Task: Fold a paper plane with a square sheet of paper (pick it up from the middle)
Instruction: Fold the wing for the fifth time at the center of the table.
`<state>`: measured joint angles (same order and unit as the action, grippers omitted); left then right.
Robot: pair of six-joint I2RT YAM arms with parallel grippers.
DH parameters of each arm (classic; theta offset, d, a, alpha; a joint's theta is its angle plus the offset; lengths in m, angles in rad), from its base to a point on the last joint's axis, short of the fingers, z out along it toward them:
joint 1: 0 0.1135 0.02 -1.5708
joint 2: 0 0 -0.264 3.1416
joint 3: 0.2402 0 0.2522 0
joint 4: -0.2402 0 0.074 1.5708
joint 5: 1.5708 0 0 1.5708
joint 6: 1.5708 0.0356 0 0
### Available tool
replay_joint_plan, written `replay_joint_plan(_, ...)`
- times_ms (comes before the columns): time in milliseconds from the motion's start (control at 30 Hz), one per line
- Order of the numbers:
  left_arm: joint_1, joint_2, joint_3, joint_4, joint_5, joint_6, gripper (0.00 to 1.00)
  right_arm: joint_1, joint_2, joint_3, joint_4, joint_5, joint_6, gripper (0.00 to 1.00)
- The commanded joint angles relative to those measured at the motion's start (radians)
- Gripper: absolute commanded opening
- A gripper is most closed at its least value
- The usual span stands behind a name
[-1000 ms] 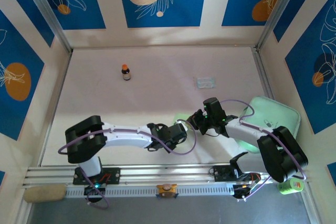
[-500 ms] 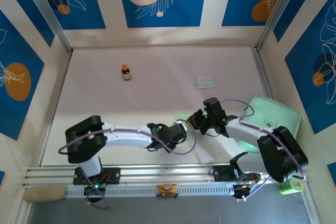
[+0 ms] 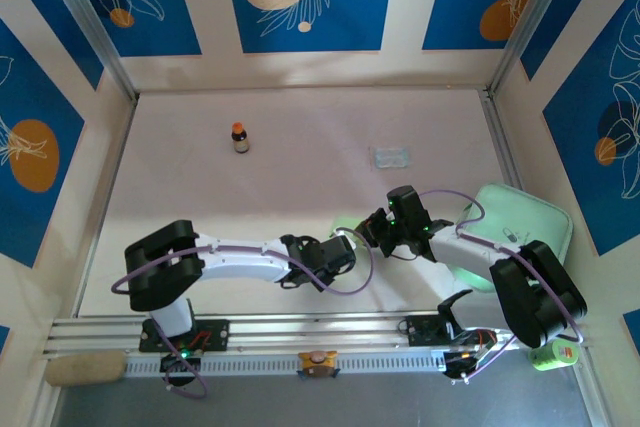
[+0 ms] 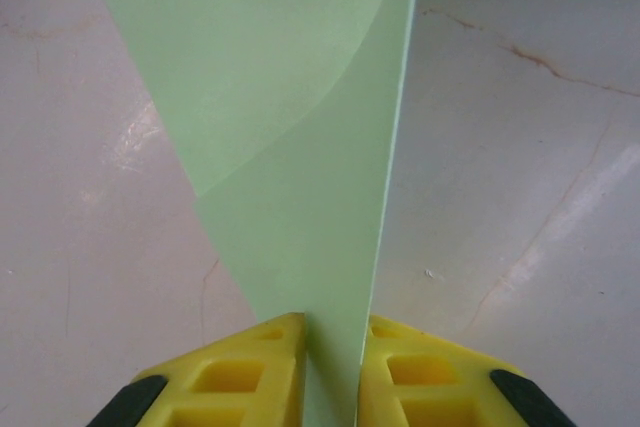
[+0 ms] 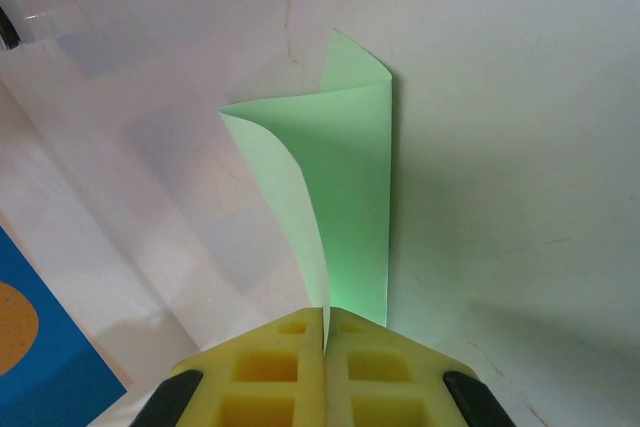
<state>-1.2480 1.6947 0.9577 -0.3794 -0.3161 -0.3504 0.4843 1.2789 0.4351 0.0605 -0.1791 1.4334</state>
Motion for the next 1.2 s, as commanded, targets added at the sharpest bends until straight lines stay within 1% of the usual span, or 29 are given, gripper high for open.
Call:
replay_joint_plan(0, -0.010, 0.000, 0.015, -0.013, -0.020, -0.010, 0.20, -0.006, -0.018, -0.010, -0.006, -0.010, 0.007, 0.00)
replay_joint_plan(233, -0.010, -0.048, -0.014, 0.038, -0.004, -0.005, 0.25, -0.005, -0.018, -0.014, -0.004, -0.007, 0.009, 0.00)
replay_joint_plan(333, -0.010, -0.042, -0.011, 0.031, -0.008, -0.007, 0.25, -0.005, -0.018, -0.010, -0.004, -0.008, 0.009, 0.00)
replay_joint_plan(467, -0.010, -0.009, 0.011, 0.004, -0.009, -0.013, 0.23, -0.004, -0.017, -0.009, -0.004, -0.010, 0.009, 0.00)
replay_joint_plan(733, -0.010, 0.014, 0.031, -0.028, -0.030, -0.019, 0.25, -0.005, -0.019, -0.008, -0.005, -0.010, 0.009, 0.00)
replay_joint_plan(967, -0.008, -0.007, 0.013, -0.006, -0.026, -0.024, 0.19, -0.005, -0.018, -0.009, -0.003, -0.010, 0.010, 0.00)
replay_joint_plan(1033, -0.008, -0.007, 0.012, -0.003, -0.023, -0.023, 0.20, -0.006, -0.018, -0.009, -0.003, -0.009, 0.009, 0.00)
replay_joint_plan(1167, -0.010, -0.028, -0.003, 0.026, -0.008, -0.016, 0.24, -0.004, -0.015, -0.008, 0.000, -0.011, 0.009, 0.00)
